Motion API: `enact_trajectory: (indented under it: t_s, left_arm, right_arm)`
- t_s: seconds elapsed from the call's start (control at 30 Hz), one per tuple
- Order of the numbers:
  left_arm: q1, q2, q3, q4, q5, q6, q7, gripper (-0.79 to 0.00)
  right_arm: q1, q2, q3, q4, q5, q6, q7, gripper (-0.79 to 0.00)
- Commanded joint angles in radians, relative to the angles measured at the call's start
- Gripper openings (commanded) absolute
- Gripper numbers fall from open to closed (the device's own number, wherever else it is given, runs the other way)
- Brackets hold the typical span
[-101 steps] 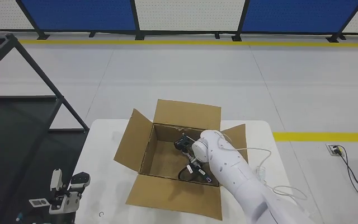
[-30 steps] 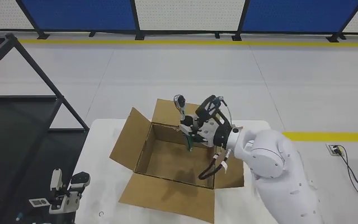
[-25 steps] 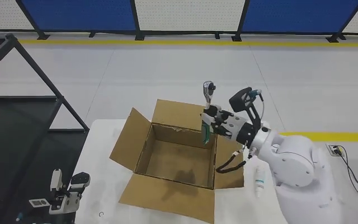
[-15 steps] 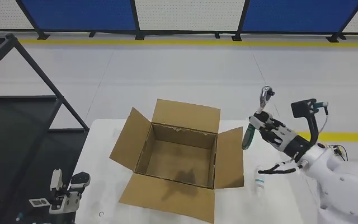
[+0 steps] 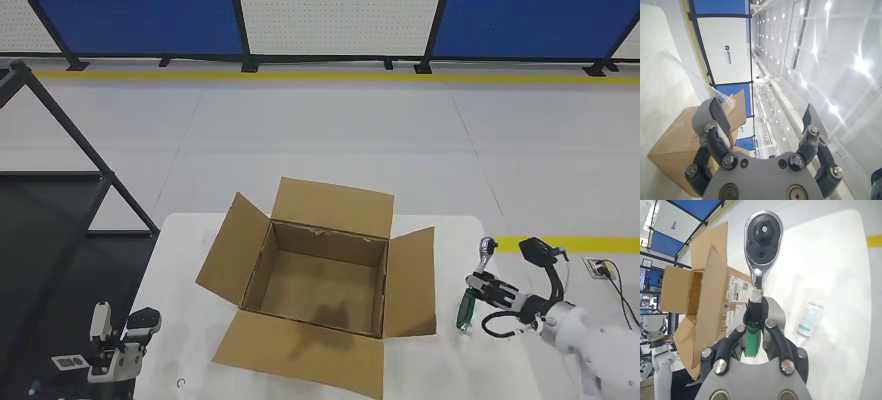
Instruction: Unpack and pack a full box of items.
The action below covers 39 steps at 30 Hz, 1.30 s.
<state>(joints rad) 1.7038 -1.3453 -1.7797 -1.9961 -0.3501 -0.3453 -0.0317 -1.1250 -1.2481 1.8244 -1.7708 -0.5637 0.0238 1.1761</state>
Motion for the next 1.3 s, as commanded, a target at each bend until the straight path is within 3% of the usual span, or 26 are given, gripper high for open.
enact_trajectory:
  t_s: [0.0, 0.1, 0.43, 1.27]
  left_arm:
    - [0.0, 0.0, 0.0, 0.0, 0.0, 0.0, 0.0, 0.0]
    - [0.0, 0.0, 0.0, 0.0, 0.0, 0.0, 0.0, 0.0]
    - [0.0, 0.0, 0.0, 0.0, 0.0, 0.0, 0.0, 0.0]
    - [0.0, 0.0, 0.0, 0.0, 0.0, 0.0, 0.0, 0.0]
  right_arm:
    - [0.009, 0.003, -0.02, 0.053, -0.001, 0.006, 0.013, -0.785]
    - [0.038, 0.006, -0.064, 0.118, -0.006, 0.012, 0.043, -0.785]
    - [0.035, 0.006, -0.066, 0.117, -0.007, 0.01, 0.038, -0.785]
    - [0.037, 0.028, -0.311, 0.186, -0.29, 0.112, 0.019, -0.785]
